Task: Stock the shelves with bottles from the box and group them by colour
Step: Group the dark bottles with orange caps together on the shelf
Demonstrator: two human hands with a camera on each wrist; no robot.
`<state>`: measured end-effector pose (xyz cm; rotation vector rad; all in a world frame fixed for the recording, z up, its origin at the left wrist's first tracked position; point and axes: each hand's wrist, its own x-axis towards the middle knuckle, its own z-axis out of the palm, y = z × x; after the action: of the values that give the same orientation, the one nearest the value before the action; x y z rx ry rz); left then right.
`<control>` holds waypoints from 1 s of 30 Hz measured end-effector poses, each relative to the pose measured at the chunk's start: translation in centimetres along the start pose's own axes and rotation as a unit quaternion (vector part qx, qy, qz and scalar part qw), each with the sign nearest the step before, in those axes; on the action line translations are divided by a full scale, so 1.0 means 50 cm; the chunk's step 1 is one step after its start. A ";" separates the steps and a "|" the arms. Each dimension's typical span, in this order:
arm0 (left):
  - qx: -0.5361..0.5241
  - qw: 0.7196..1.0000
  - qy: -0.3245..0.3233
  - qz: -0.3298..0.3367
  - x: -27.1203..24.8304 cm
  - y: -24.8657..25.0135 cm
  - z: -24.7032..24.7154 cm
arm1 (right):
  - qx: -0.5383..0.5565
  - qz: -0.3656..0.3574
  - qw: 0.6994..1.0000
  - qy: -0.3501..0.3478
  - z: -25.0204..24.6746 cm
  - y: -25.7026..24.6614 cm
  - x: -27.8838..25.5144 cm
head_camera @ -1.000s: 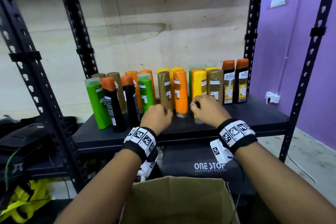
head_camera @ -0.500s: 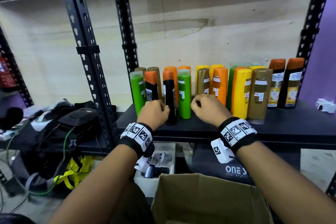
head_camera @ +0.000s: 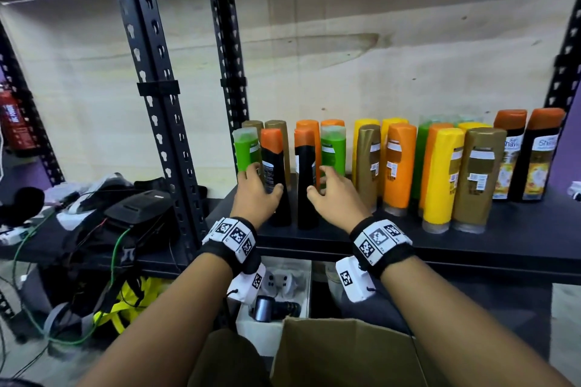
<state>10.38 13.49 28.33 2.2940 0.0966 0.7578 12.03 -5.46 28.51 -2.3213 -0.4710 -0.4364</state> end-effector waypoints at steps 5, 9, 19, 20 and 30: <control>-0.038 0.999 -0.025 -0.005 0.021 -0.026 0.033 | 0.042 0.014 0.999 0.015 0.058 0.007 0.015; -0.084 0.995 -0.045 -0.005 0.019 -0.048 0.059 | 0.073 0.011 0.997 0.021 0.084 0.017 0.021; -0.075 0.996 -0.049 0.011 -0.007 -0.064 0.064 | 0.085 0.014 0.996 0.015 0.077 0.040 0.009; -0.070 0.996 -0.050 0.009 -0.010 -0.065 0.060 | 0.084 0.017 0.996 0.012 0.074 0.041 0.006; -0.055 0.995 -0.088 -0.004 -0.025 -0.074 0.022 | 0.121 0.030 0.992 0.032 0.059 0.044 -0.022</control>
<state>10.50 15.25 24.66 2.2418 -0.0158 0.5410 12.58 -5.10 24.72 -2.0756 -0.3991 -0.4017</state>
